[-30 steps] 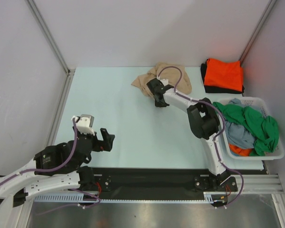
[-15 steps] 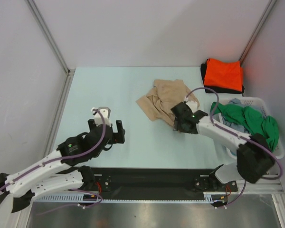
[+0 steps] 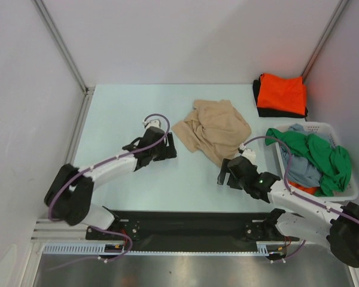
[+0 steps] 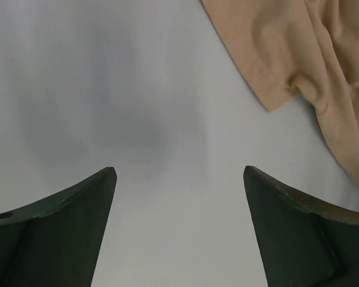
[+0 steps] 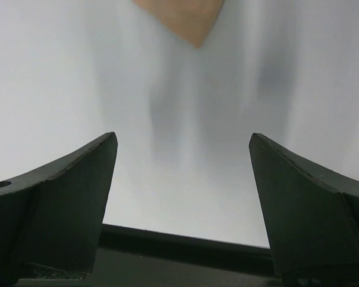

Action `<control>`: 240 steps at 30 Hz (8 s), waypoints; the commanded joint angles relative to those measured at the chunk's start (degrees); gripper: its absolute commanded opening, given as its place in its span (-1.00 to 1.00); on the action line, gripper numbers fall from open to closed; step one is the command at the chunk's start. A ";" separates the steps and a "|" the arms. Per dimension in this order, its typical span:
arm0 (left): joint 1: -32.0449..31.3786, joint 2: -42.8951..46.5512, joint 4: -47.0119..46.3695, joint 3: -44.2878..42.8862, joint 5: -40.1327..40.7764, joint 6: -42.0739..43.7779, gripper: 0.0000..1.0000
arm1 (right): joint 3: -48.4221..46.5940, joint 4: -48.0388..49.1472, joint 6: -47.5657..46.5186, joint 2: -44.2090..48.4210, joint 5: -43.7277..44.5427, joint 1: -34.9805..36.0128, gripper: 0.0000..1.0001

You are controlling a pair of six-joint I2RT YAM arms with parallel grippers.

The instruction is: Fold and stack the t-shirts

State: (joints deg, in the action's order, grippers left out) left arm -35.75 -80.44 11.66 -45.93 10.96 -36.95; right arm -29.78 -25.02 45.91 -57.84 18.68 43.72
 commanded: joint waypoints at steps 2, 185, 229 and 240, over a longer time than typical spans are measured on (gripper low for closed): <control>4.63 -12.32 -7.97 -10.99 -7.70 1.09 0.83 | 7.01 14.37 -0.38 1.68 -2.49 0.31 0.89; 27.84 40.90 38.08 -42.96 -6.31 13.83 -0.99 | -46.50 -18.05 -15.41 11.60 3.21 -16.74 -1.00; 34.69 -64.18 40.22 -109.28 -27.45 14.83 0.20 | -83.66 -3.27 -21.21 -64.59 -3.89 -34.58 -0.57; 33.64 -43.51 28.50 -79.87 -21.87 14.35 0.82 | -74.85 -4.70 -20.60 -57.05 -3.82 -33.09 0.26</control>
State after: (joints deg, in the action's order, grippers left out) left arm -0.47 -135.22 39.86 -128.49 -12.80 -23.90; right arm -112.44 -33.52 24.45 -126.76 15.00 9.52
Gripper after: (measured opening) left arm 0.910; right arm 0.619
